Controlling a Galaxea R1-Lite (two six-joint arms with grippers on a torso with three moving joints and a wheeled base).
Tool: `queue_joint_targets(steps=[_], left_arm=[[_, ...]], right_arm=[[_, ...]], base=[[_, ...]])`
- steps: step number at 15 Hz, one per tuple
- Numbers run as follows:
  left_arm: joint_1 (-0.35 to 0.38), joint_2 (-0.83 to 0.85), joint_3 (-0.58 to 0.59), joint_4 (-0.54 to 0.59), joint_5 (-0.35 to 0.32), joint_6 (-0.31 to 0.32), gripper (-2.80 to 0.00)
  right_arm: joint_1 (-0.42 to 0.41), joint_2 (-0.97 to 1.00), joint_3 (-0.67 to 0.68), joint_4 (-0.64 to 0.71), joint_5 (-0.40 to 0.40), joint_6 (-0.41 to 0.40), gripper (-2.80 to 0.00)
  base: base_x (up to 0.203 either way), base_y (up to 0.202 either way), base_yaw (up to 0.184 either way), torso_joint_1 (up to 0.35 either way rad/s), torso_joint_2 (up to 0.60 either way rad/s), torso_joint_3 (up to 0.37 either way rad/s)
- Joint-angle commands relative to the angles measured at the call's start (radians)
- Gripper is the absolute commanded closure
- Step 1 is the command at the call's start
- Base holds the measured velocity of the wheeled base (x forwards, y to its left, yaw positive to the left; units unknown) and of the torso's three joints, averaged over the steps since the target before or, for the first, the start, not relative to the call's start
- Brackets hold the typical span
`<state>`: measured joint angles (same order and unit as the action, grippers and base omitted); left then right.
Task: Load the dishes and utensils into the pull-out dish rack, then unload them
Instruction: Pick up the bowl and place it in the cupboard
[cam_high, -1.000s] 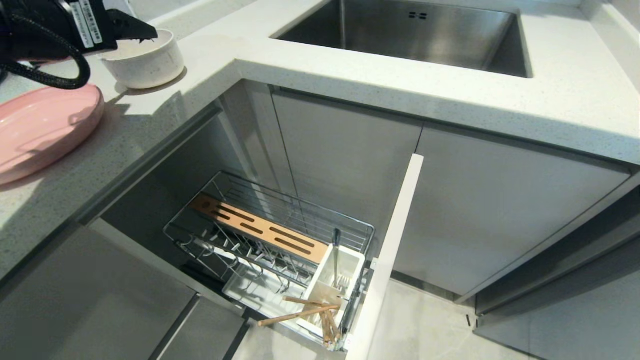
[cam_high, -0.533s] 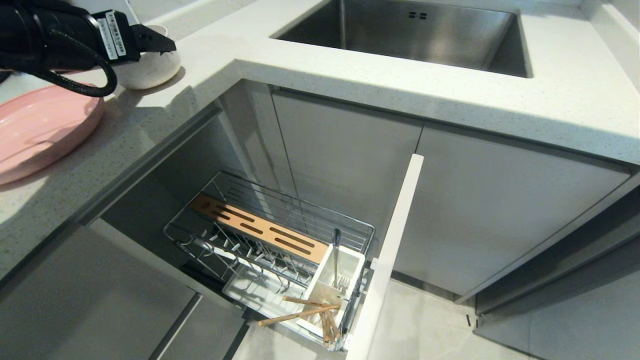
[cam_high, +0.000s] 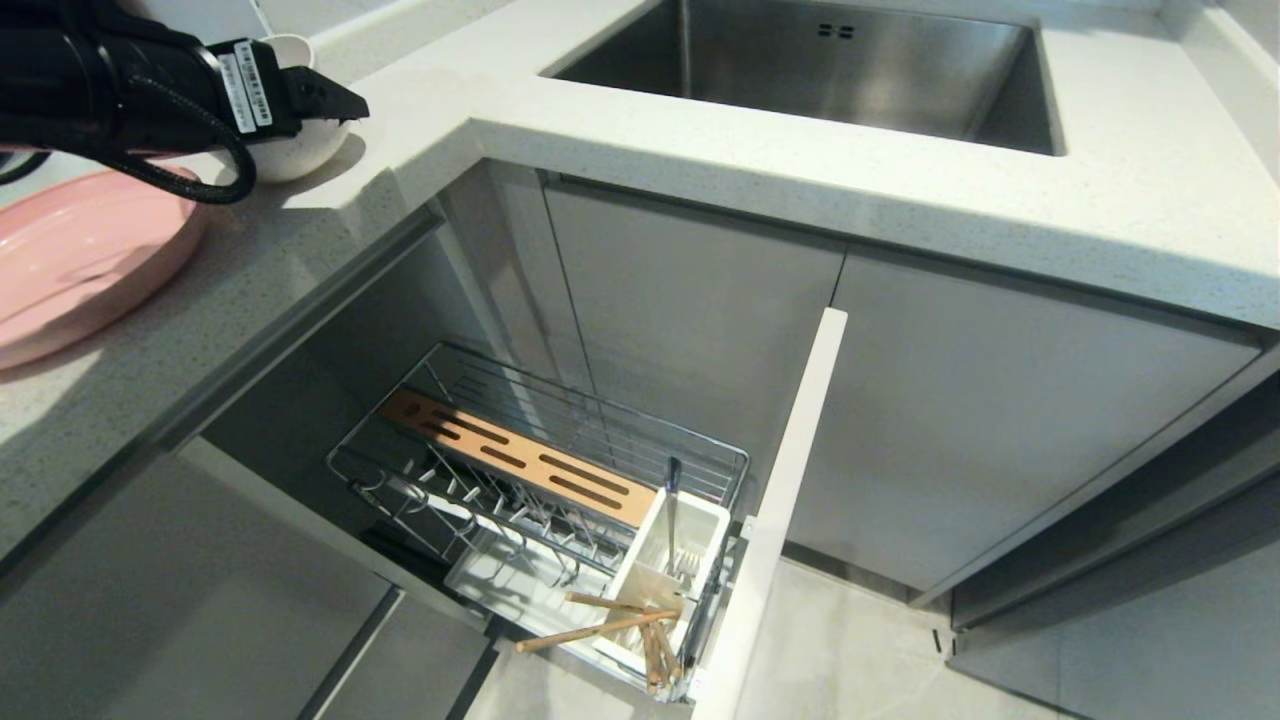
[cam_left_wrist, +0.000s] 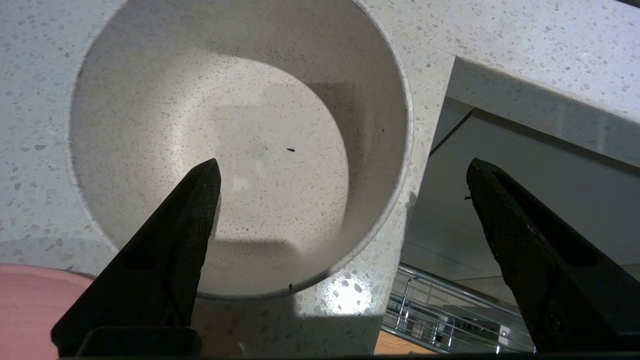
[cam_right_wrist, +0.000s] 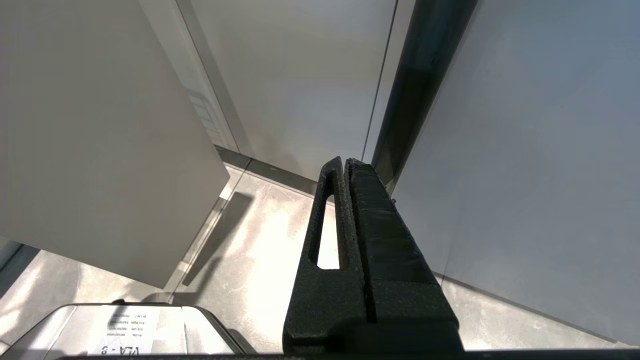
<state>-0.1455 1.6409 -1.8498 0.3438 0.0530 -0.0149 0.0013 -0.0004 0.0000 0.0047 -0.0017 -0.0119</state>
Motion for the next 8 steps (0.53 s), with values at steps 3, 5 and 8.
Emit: queue_joint_targets(steps=[3,5,8], left_arm=[[0.000,0.008,0.000,0.003,0.001,0.001,-2.80],[0.000,0.008,0.001,0.003,0.000,0.003,0.00],[0.000,0.006,0.000,0.003,0.001,0.001,0.00]], right_arm=[[0.000,-0.001,0.000,0.000,0.000,0.000,0.00],[0.000,-0.001,0.000,0.000,0.000,0.000,0.00],[0.000,0.000,0.000,0.000,0.000,0.000,0.00]], base=[[0.000,0.000,0.000,0.000,0.00,0.000],[0.000,0.000,0.000,0.000,0.00,0.000],[0.000,0.000,0.000,0.000,0.00,0.000]])
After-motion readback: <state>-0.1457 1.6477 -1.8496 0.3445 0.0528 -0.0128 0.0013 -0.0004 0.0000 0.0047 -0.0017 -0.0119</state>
